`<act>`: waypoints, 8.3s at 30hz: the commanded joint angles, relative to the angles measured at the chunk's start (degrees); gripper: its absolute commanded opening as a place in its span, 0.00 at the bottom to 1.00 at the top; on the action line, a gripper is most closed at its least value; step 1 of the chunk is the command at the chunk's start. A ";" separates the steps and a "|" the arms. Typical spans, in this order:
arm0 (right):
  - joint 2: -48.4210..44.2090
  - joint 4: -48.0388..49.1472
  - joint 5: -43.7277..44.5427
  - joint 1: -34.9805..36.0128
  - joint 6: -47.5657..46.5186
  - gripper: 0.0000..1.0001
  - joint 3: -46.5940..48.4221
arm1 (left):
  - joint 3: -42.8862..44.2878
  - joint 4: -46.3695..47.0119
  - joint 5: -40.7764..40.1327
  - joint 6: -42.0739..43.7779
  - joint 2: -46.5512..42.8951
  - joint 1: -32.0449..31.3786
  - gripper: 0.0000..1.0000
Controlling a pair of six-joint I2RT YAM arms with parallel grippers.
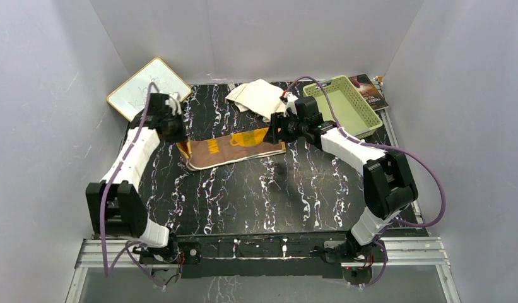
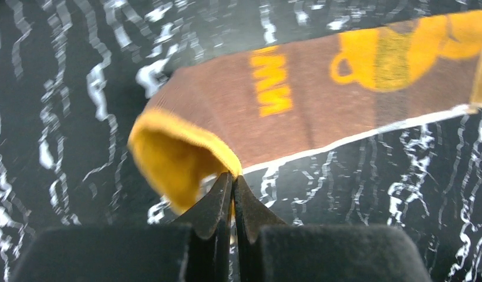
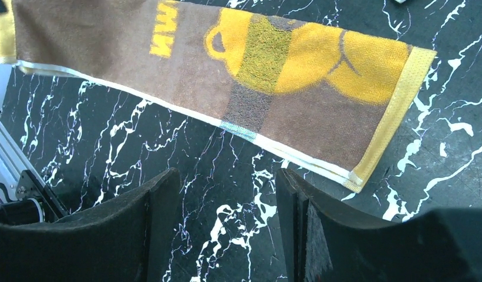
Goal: Roll the towels
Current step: Fold the towel at the center of the board.
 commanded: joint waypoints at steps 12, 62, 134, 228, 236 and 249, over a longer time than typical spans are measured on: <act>-9.42 0.70 9.19 -3.93 5.32 0.63 -2.94 | 26.82 -9.65 1.15 -0.71 17.72 -17.40 0.00; 22.24 1.70 6.33 0.02 -2.72 0.65 16.86 | -8.72 4.54 0.66 -4.12 2.05 2.42 0.77; 19.39 6.62 -4.42 -9.43 0.96 0.00 3.84 | -7.28 1.53 -11.93 -0.47 9.35 12.33 0.00; -3.85 0.31 1.09 -14.67 2.60 0.84 -2.51 | 39.57 -14.29 -28.76 -7.44 37.26 -45.66 0.00; -3.00 0.56 0.66 -14.70 2.70 0.85 -2.60 | 38.10 -10.05 -26.31 -7.98 36.80 -45.65 0.02; -0.72 3.26 1.81 -11.49 2.66 0.83 -3.00 | 10.90 15.10 -22.00 -8.19 9.04 -42.06 0.87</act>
